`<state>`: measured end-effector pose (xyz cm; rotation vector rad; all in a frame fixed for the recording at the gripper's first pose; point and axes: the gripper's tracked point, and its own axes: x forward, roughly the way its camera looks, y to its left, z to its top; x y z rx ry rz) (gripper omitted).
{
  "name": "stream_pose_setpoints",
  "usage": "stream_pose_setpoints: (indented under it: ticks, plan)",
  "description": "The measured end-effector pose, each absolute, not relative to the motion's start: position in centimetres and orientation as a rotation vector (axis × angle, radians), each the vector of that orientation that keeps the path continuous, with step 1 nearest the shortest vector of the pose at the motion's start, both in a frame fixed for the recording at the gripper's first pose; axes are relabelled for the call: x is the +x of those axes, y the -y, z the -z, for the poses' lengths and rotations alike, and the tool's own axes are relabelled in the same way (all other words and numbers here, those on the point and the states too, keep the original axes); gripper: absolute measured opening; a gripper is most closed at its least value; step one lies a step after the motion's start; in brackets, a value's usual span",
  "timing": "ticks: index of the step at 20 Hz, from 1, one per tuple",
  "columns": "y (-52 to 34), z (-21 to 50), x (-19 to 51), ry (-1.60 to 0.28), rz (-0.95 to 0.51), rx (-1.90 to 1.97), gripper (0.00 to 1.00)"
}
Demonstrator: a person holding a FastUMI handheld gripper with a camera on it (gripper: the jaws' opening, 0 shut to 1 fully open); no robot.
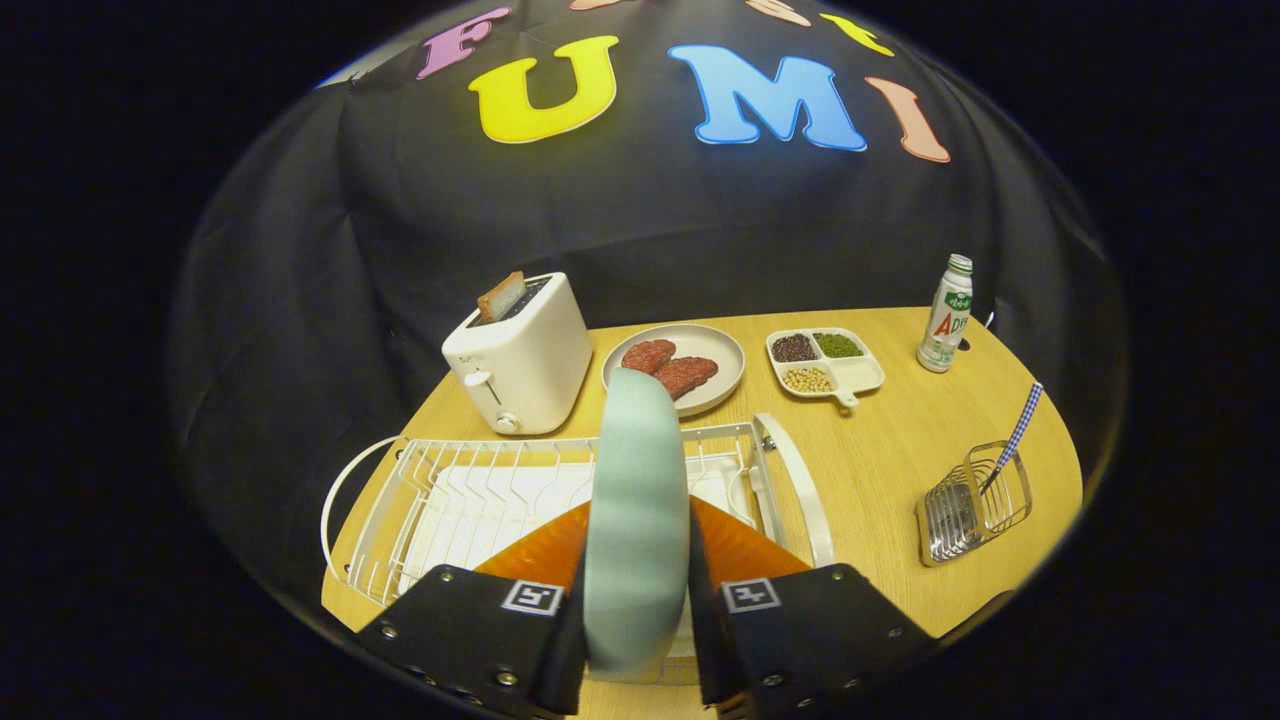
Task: Take the plate from the dish rack, then take the spoon from the basket and place it into the plate.
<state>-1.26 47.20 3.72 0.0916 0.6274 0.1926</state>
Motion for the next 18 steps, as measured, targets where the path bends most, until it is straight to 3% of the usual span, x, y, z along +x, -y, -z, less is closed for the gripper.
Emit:
stream_pose_setpoints:
  ticks: [6,11,18]
  plan:
    - [-45.7,-3.1,-1.4,-0.705,-0.081,0.013,0.31]
    - [-44.7,-5.4,-1.0,-0.661,0.008,-0.073,0.26]
    - [-45.2,-8.0,-1.5,-0.646,0.057,-0.209,0.26]
